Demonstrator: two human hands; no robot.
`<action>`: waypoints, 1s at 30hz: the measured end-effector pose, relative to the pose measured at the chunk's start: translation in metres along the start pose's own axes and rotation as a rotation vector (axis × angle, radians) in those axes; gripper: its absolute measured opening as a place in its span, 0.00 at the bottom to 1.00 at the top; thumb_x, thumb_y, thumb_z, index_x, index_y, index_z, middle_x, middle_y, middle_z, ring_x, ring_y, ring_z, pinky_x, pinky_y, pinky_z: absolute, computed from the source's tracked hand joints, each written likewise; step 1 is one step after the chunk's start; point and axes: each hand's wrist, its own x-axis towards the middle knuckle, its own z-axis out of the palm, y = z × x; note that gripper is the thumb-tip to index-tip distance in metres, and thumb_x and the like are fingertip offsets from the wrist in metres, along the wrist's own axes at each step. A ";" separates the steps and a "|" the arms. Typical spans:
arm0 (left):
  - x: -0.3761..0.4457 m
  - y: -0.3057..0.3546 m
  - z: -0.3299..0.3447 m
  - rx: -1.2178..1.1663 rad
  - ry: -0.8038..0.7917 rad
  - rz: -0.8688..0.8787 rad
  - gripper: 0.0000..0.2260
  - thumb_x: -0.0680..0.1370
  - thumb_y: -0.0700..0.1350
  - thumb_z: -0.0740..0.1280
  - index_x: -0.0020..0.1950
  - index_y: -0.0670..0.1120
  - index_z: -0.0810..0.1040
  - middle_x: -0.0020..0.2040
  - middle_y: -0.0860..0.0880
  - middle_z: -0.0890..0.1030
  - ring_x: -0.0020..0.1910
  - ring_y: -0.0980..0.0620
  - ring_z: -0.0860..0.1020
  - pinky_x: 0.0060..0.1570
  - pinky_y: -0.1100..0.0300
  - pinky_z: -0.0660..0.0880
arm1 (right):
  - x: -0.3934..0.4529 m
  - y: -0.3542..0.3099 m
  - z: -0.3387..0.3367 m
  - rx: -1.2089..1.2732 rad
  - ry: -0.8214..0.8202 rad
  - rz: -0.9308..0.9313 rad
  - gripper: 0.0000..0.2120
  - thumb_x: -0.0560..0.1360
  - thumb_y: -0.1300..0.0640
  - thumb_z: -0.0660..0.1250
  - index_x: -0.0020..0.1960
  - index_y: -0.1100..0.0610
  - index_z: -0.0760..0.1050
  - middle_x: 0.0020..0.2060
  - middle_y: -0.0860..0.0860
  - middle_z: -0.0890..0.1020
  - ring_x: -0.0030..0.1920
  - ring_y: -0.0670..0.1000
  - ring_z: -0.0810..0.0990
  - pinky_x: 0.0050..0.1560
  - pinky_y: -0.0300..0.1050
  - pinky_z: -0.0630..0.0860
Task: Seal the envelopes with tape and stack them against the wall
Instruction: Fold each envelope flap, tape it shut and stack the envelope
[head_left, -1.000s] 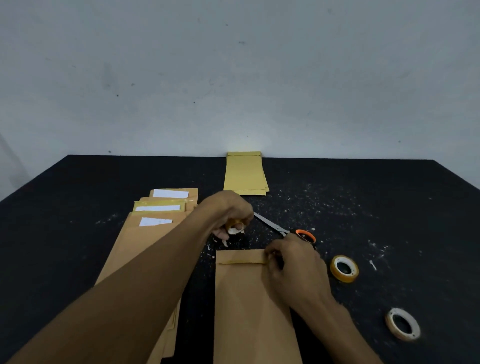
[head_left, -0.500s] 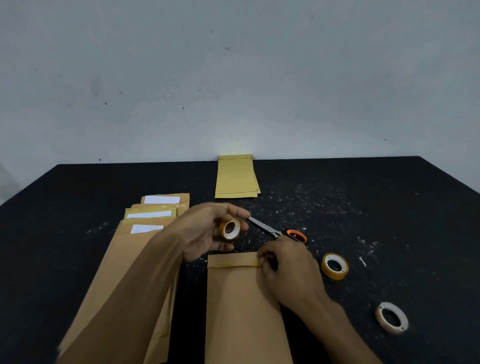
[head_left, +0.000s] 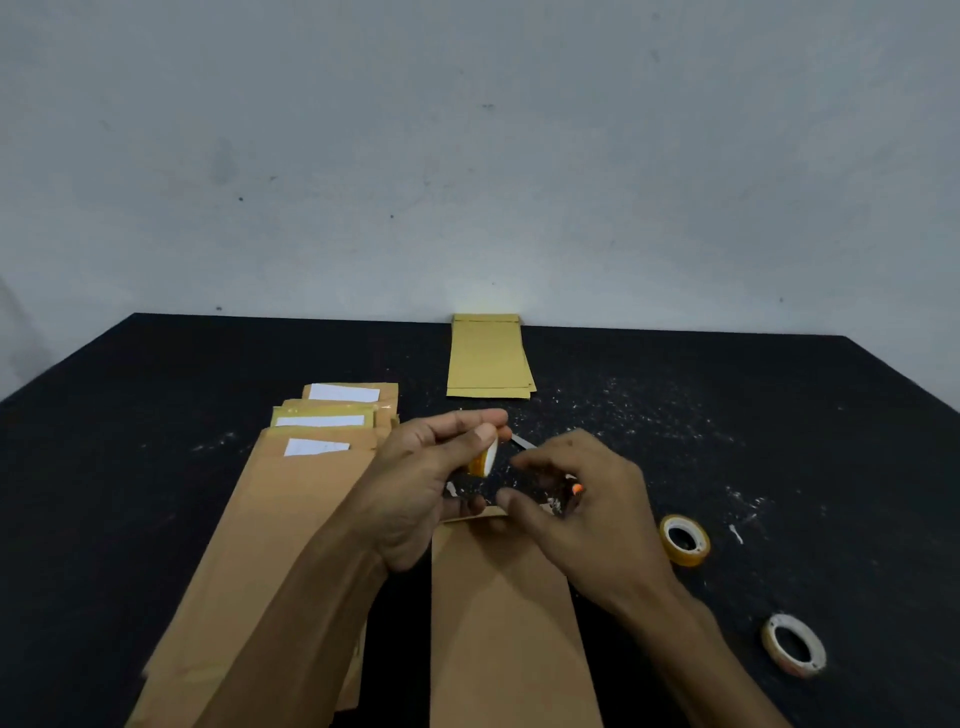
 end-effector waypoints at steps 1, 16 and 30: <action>-0.001 0.000 0.002 -0.022 -0.007 0.005 0.09 0.79 0.42 0.66 0.57 0.45 0.84 0.55 0.46 0.85 0.49 0.51 0.79 0.41 0.53 0.76 | 0.002 -0.003 0.002 0.068 -0.001 -0.021 0.13 0.68 0.49 0.77 0.52 0.47 0.83 0.47 0.42 0.78 0.49 0.43 0.78 0.43 0.31 0.73; -0.004 0.012 -0.003 -0.122 0.049 0.207 0.20 0.73 0.48 0.66 0.64 0.48 0.80 0.59 0.54 0.83 0.58 0.52 0.76 0.54 0.53 0.71 | 0.005 -0.012 0.019 0.386 0.011 0.104 0.15 0.76 0.43 0.68 0.39 0.53 0.82 0.48 0.51 0.76 0.49 0.46 0.77 0.45 0.33 0.73; 0.002 0.013 0.009 0.114 0.251 0.530 0.27 0.71 0.29 0.74 0.61 0.55 0.77 0.60 0.56 0.82 0.43 0.47 0.86 0.49 0.57 0.81 | 0.001 -0.020 0.012 0.458 -0.036 0.099 0.08 0.76 0.48 0.71 0.42 0.52 0.82 0.50 0.48 0.76 0.51 0.45 0.77 0.47 0.33 0.73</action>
